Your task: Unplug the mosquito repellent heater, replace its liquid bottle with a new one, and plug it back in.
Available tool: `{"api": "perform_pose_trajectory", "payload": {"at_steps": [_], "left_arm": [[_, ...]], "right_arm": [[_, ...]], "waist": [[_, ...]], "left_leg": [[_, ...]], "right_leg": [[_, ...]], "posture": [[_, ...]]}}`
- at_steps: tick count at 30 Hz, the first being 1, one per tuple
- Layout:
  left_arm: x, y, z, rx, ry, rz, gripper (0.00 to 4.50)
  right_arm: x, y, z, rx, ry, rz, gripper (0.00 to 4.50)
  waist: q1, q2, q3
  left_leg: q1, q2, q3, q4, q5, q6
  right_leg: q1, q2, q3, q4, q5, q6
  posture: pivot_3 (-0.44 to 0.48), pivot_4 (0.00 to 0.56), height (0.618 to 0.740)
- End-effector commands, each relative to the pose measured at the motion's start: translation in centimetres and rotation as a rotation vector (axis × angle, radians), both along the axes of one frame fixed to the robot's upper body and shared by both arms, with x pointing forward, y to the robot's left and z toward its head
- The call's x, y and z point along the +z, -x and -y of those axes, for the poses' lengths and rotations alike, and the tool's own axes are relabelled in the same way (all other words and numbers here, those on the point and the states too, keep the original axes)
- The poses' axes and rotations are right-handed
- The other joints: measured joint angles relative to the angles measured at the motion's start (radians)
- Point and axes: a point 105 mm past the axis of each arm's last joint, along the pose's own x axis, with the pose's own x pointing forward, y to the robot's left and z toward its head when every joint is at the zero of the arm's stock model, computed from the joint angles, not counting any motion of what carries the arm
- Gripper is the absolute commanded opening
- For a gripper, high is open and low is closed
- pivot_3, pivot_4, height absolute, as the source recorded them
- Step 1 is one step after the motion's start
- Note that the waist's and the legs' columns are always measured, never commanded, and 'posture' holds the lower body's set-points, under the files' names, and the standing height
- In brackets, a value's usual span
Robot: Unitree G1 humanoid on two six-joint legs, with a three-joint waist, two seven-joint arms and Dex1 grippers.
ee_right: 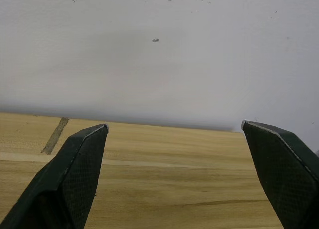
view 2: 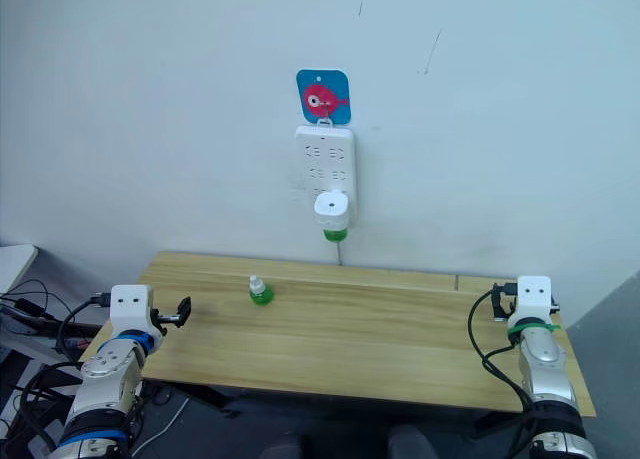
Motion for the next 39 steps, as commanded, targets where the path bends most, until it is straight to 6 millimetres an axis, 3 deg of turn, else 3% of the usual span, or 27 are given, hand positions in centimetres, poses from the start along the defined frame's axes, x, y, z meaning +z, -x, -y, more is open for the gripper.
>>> {"api": "perform_pose_trajectory", "payload": {"at_steps": [1, 9, 15, 17, 22, 27, 30, 32, 39], "left_arm": [[2.0, -0.5, -0.7, -0.003, -0.022, 0.047, 4.50], [2.2, -0.4, -0.7, -0.019, -0.002, 0.052, 4.50], [3.5, -0.2, -0.4, -0.062, 0.026, 0.093, 4.50], [4.6, -0.1, 0.0, -0.100, 0.062, 0.121, 4.50], [9.9, 0.1, 2.3, -0.325, 0.178, 0.212, 4.50], [16.8, -1.2, 5.4, -0.553, 0.171, 0.288, 4.50], [20.0, -2.3, 8.3, -0.693, 0.155, 0.313, 3.88], [21.1, -3.0, 10.0, -0.765, 0.143, 0.313, 3.35], [22.7, -5.7, 13.8, -0.965, 0.132, 0.296, 3.35]], "right_arm": [[1.5, -0.6, -0.1, 0.010, 0.011, 0.053, 4.49], [1.5, -0.5, -0.3, 0.013, 0.005, 0.055, 4.49], [2.1, -0.9, -1.2, 0.050, -0.025, 0.073, 4.49], [2.9, -1.1, -1.8, 0.086, -0.031, 0.089, 4.49], [6.0, -1.5, -4.1, 0.225, -0.062, 0.144, 4.49], [10.3, -0.8, -9.7, 0.530, -0.104, 0.181, 4.49], [12.7, -0.1, -12.6, 0.658, -0.152, 0.207, 4.50], [14.3, 0.3, -14.3, 0.723, -0.184, 0.225, 4.50], [18.5, 2.1, -19.5, 0.934, -0.262, 0.271, 4.50]], "waist": [[0.000, 0.000, 0.001], [0.000, 0.000, 0.011], [0.000, -0.001, 0.026], [0.000, -0.001, 0.035], [0.001, -0.003, 0.066], [0.016, -0.002, 0.092], [0.023, -0.002, 0.097], [0.030, -0.002, 0.101], [0.033, -0.004, 0.118]], "left_leg": [[0.000, 0.000, 0.000, 0.000, 0.000, 0.000], [0.000, 0.000, 0.000, 0.000, 0.000, 0.000], [0.000, 0.000, 0.000, 0.000, 0.000, 0.000], [0.000, 0.001, 0.001, 0.000, 0.000, 0.000], [-0.002, 0.002, 0.000, 0.000, 0.000, 0.000], [-0.003, 0.001, -0.002, 0.000, 0.000, 0.000], [-0.008, 0.001, -0.003, 0.000, 0.000, 0.000], [-0.011, 0.000, -0.003, 0.000, 0.000, 0.000], [-0.018, 0.001, -0.003, 0.000, 0.000, 0.000]], "right_leg": [[0.000, 0.000, 0.000, 0.000, 0.000, 0.000], [0.000, 0.000, 0.000, 0.000, -0.001, -0.002], [0.000, 0.000, 0.001, 0.000, -0.001, -0.002], [0.000, 0.000, 0.001, 0.000, -0.002, -0.004], [-0.001, -0.001, 0.000, 0.000, -0.003, -0.006], [-0.003, -0.001, -0.001, 0.001, -0.004, -0.007], [-0.006, -0.001, -0.002, 0.000, -0.003, -0.006], [-0.008, -0.001, -0.002, -0.001, 0.000, 0.001], [-0.016, 0.001, -0.003, -0.001, 0.001, 0.002]], "posture": [[0.008, 0.092, 0.740], [0.008, 0.100, 0.740], [0.010, 0.123, 0.740], [0.010, 0.136, 0.740], [0.020, 0.166, 0.740], [0.030, 0.189, 0.740], [0.028, 0.196, 0.740], [0.021, 0.200, 0.740], [-0.006, 0.216, 0.740]]}}
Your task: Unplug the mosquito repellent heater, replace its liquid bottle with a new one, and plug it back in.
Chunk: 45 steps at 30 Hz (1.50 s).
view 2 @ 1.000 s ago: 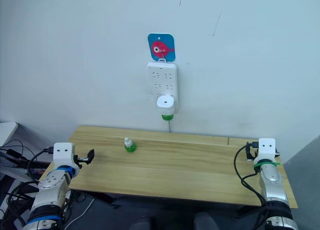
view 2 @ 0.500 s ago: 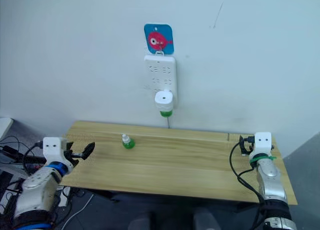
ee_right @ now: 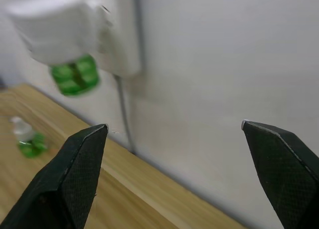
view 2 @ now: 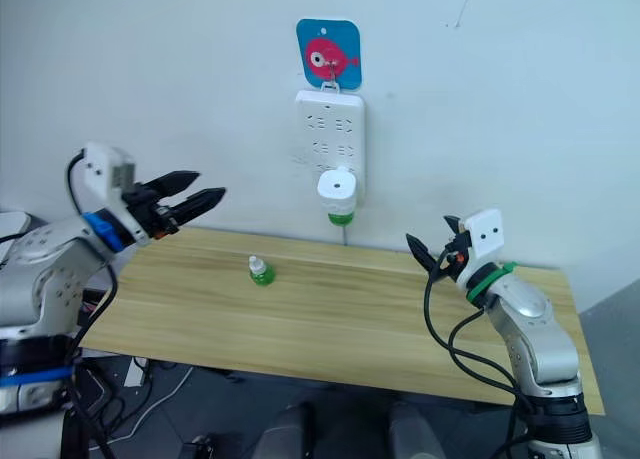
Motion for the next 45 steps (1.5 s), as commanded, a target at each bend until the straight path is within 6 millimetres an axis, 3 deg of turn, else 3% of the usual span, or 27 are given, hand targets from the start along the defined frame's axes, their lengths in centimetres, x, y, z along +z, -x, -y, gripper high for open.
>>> {"api": "perform_pose_trajectory", "payload": {"at_steps": [1, 6, 12, 17, 28, 34, 41, 45], "left_arm": [[0.7, -0.8, 1.1, -0.076, -0.024, 0.026, 3.35], [0.8, -3.2, 3.7, -0.188, -0.058, 0.036, 3.35], [1.1, -4.8, 6.3, -0.297, -0.090, 0.049, 3.35], [1.2, -5.6, 7.5, -0.332, -0.097, 0.061, 3.35], [1.5, -6.6, 10.1, -0.386, -0.133, 0.089, 3.35], [1.9, -5.9, 12.3, -0.505, -0.163, 0.097, 3.35], [2.4, -4.9, 13.0, -0.617, -0.168, 0.085, 3.35], [2.2, -4.3, 12.8, -0.656, -0.164, 0.066, 2.59]], "right_arm": [[2.4, 1.5, -2.4, 0.117, -0.043, 0.040, 4.50], [3.8, 2.7, -5.1, 0.232, -0.052, 0.060, 4.50], [6.0, 3.8, -6.6, 0.306, -0.041, 0.130, 4.50], [7.5, 3.9, -7.1, 0.306, -0.053, 0.166, 4.50], [2.7, 2.6, -4.4, 0.146, 0.010, 0.068, 4.50], [2.5, 2.5, -4.2, 0.119, -0.007, 0.067, 4.50], [2.6, 2.5, -4.1, 0.092, -0.004, 0.053, 4.50], [2.5, 2.4, -3.8, 0.062, -0.004, 0.039, 4.50]], "waist": [[0.000, 0.000, 0.002], [0.003, -0.001, 0.014], [0.002, -0.004, 0.024], [-0.012, -0.004, 0.024], [-0.013, -0.005, 0.025], [-0.019, -0.005, 0.026], [-0.026, -0.005, 0.026], [-0.026, -0.005, 0.026]], "left_leg": [[0.000, 0.000, 0.000, 0.000, 0.000, 0.000], [-0.001, 0.000, -0.001, 0.000, 0.000, 0.000], [-0.006, -0.001, -0.002, 0.001, 0.000, 0.000], [-0.019, -0.001, -0.003, 0.002, 0.000, 0.001], [-0.019, -0.002, -0.004, 0.004, 0.000, 0.001], [-0.019, -0.002, -0.004, 0.006, 0.000, 0.001], [-0.019, -0.002, -0.004, 0.005, 0.000, 0.001], [-0.019, -0.002, -0.004, 0.005, 0.000, 0.001]], "right_leg": [[0.000, 0.000, 0.000, 0.000, 0.000, 0.000], [0.000, 0.000, -0.002, 0.000, -0.001, 0.001], [-0.002, 0.000, -0.003, -0.003, 0.000, 0.002], [-0.016, 0.000, -0.003, 0.003, 0.004, -0.001], [-0.016, -0.001, -0.005, 0.004, 0.004, 0.001], [-0.016, 0.000, -0.004, 0.004, 0.003, 0.005], [-0.016, 0.000, -0.004, 0.004, 0.005, 0.001], [-0.016, 0.000, -0.004, 0.004, 0.005, 0.001]], "posture": [[-0.006, 0.216, 0.740], [-0.023, 0.226, 0.740], [-0.054, 0.239, 0.740], [-0.076, 0.238, 0.740], [-0.085, 0.233, 0.740], [-0.093, 0.233, 0.740], [-0.103, 0.237, 0.740], [-0.105, 0.243, 0.740]]}}
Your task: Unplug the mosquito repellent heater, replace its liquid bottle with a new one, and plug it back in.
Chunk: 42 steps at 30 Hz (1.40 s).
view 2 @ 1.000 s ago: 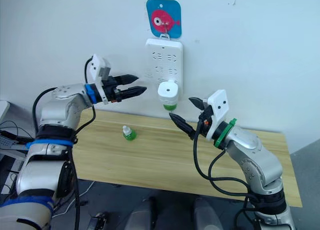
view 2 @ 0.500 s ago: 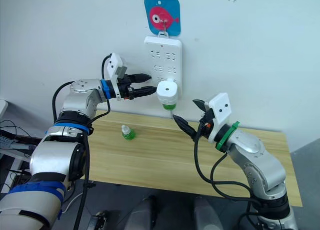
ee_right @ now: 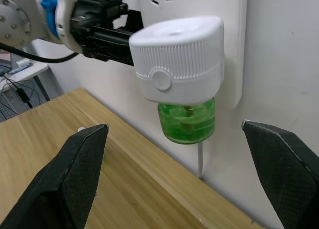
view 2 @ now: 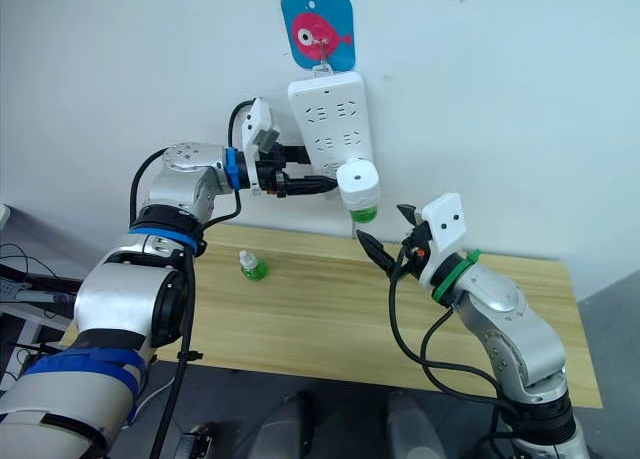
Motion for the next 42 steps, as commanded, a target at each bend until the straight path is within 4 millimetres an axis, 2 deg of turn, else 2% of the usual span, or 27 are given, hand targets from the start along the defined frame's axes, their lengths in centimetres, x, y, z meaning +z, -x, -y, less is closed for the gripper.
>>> {"api": "perform_pose_trajectory", "payload": {"at_steps": [1, 4, 10, 17, 24, 28, 32, 33, 37, 42], "left_arm": [[1.6, 0.7, 0.2, -0.056, 0.018, 0.034, 2.22], [1.7, 0.6, 0.0, -0.039, 0.048, 0.017, 1.37], [2.1, 0.5, 0.3, -0.023, 0.093, -0.008, 1.35], [1.8, 0.5, 0.3, -0.007, 0.097, -0.010, 1.35], [1.8, 0.5, 0.4, 0.004, 0.105, -0.007, 1.35], [1.7, 0.4, 0.4, 0.010, 0.107, -0.005, 1.35], [1.6, 0.3, 0.1, 0.026, 0.104, -0.005, 1.35], [1.5, 0.3, 0.1, 0.030, 0.102, -0.006, 1.35], [1.2, -0.1, -0.2, 0.071, 0.089, 0.001, 1.35], [1.4, -0.7, -0.9, 0.132, 0.094, 0.005, 1.35]], "right_arm": [[1.3, 0.6, 0.2, -0.016, -0.014, 0.045, 4.50], [1.7, 0.8, 0.0, -0.018, -0.022, 0.047, 4.50], [2.7, 1.4, -1.9, 0.007, -0.017, 0.065, 4.50], [4.8, 0.1, -3.6, -0.073, 0.022, 0.131, 4.50], [5.2, -1.8, -4.2, -0.171, 0.070, 0.170, 4.50], [5.3, -2.2, -4.3, -0.190, 0.091, 0.191, 4.50], [5.4, -2.2, -4.0, -0.198, 0.116, 0.214, 3.23], [5.4, -2.2, -3.9, -0.198, 0.117, 0.215, 3.08], [5.2, -1.8, -3.6, -0.202, 0.110, 0.205, 3.09], [5.2, -0.2, -2.5, -0.205, 0.121, 0.212, 3.09]], "waist": [[0.000, 0.000, 0.001], [-0.003, 0.001, 0.001], [-0.007, 0.002, 0.004], [-0.010, 0.003, 0.017], [-0.010, 0.003, 0.019], [-0.010, 0.003, 0.020], [-0.010, 0.003, 0.020], [-0.010, 0.003, 0.020], [-0.010, 0.003, 0.020], [0.001, 0.003, 0.020]], "left_leg": [[0.000, 0.000, 0.000, 0.000, 0.000, 0.000], [0.000, 0.000, 0.000, 0.000, 0.000, 0.000], [0.000, 0.000, 0.000, 0.000, 0.000, 0.000], [0.000, 0.000, 0.000, 0.001, 0.000, 0.000], [0.000, 0.000, -0.001, 0.001, 0.000, 0.000], [0.000, 0.000, -0.001, 0.001, 0.000, 0.000], [0.000, 0.000, -0.001, 0.001, 0.000, 0.000], [0.000, 0.000, -0.001, 0.001, 0.000, 0.000], [0.000, 0.000, -0.001, 0.001, 0.000, 0.000], [0.000, 0.000, -0.001, 0.000, 0.000, 0.000]], "right_leg": [[0.000, 0.000, 0.000, 0.000, 0.000, 0.000], [0.000, 0.000, 0.000, 0.000, 0.000, 0.000], [0.000, 0.000, 0.000, 0.000, 0.000, 0.000], [0.000, 0.000, 0.000, 0.001, 0.000, 0.000], [0.000, 0.000, -0.001, 0.001, 0.000, 0.000], [0.000, 0.000, -0.001, 0.002, 0.000, 0.000], [0.000, 0.000, -0.001, 0.002, 0.000, 0.000], [0.000, 0.000, -0.001, 0.002, 0.000, 0.000], [0.000, 0.000, -0.001, 0.002, 0.000, 0.000], [0.000, 0.000, -0.002, 0.001, 0.000, 0.000]], "posture": [[-0.103, 0.245, 0.740], [-0.100, 0.248, 0.740], [-0.096, 0.258, 0.740], [-0.095, 0.271, 0.740], [-0.095, 0.271, 0.740], [-0.077, 0.275, 0.740], [-0.076, 0.276, 0.740], [-0.075, 0.276, 0.740], [-0.074, 0.278, 0.740], [-0.075, 0.279, 0.740]]}}
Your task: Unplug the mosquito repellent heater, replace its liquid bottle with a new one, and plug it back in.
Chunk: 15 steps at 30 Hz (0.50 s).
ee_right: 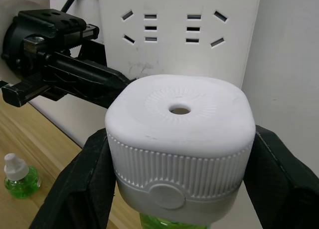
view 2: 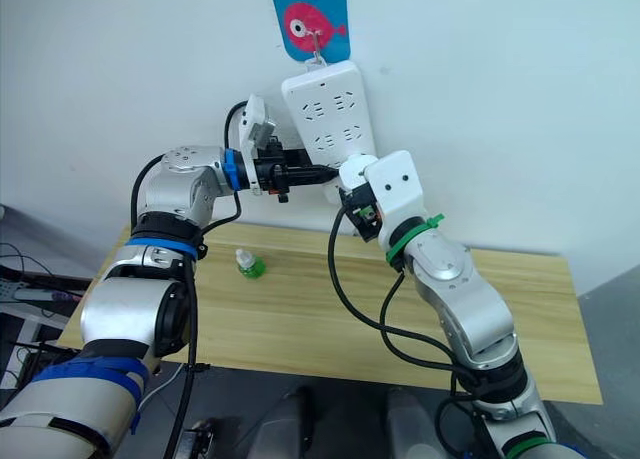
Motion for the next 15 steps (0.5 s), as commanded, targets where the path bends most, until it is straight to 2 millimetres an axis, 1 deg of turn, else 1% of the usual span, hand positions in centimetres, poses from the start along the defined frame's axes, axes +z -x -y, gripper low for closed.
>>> {"api": "perform_pose_trajectory", "payload": {"at_steps": [1, 7, 9, 12, 13, 14, 15], "left_arm": [[0.9, -1.0, -1.8, 0.111, 0.003, 0.038, 1.35], [0.6, -1.1, -2.1, 0.131, -0.001, 0.047, 1.35], [0.6, -1.1, -2.3, 0.142, 0.004, 0.051, 2.07], [0.4, -1.0, -3.0, 0.155, 0.010, 0.042, 2.85], [0.3, -1.0, -3.1, 0.159, 0.009, 0.042, 3.24], [0.2, -0.9, -3.6, 0.177, 0.013, 0.040, 3.50], [0.0, -0.9, -4.1, 0.197, 0.018, 0.040, 3.87]], "right_arm": [[1.3, 1.9, 0.9, 0.006, -0.008, 0.056, 3.09], [1.4, 2.4, 1.7, -0.005, -0.020, 0.057, 3.09], [1.6, 2.3, 1.9, -0.019, -0.043, 0.062, 3.09], [1.4, 2.1, 2.6, -0.035, -0.086, 0.049, 3.09], [1.4, 2.0, 2.8, -0.038, -0.096, 0.046, 3.09], [1.2, 1.8, 3.3, -0.048, -0.123, 0.034, 3.09], [0.9, 1.6, 3.8, -0.059, -0.148, 0.022, 3.09]], "waist": [[0.000, 0.000, 0.000], [-0.009, 0.001, 0.001], [-0.013, 0.000, 0.002], [-0.018, 0.000, 0.002], [-0.019, 0.000, 0.002], [-0.019, 0.000, 0.002], [-0.019, 0.000, 0.002]], "left_leg": [[0.000, 0.000, 0.000, 0.000, 0.000, 0.000], [0.001, 0.000, 0.000, 0.003, 0.000, 0.000], [0.001, 0.000, 0.000, 0.005, 0.001, 0.001], [0.001, 0.000, 0.001, 0.008, 0.001, 0.001], [0.001, 0.000, 0.001, 0.008, 0.001, 0.001], [0.001, 0.000, 0.001, 0.007, 0.001, 0.001], [0.001, 0.000, 0.001, 0.007, 0.001, 0.001]], "right_leg": [[0.000, 0.000, 0.000, 0.000, 0.000, 0.000], [0.000, 0.001, 0.001, 0.003, -0.001, 0.001], [0.000, 0.001, 0.002, 0.004, -0.002, 0.004], [0.000, 0.001, 0.003, 0.006, -0.002, 0.005], [0.000, 0.000, 0.003, 0.006, -0.002, 0.005], [0.000, 0.000, 0.003, 0.006, -0.001, 0.005], [0.000, 0.000, 0.003, 0.006, -0.001, 0.005]], "posture": [[-0.079, 0.281, 0.740], [-0.081, 0.280, 0.740], [-0.080, 0.280, 0.740], [-0.081, 0.280, 0.740], [-0.082, 0.280, 0.740], [-0.083, 0.279, 0.740], [-0.083, 0.279, 0.740]]}}
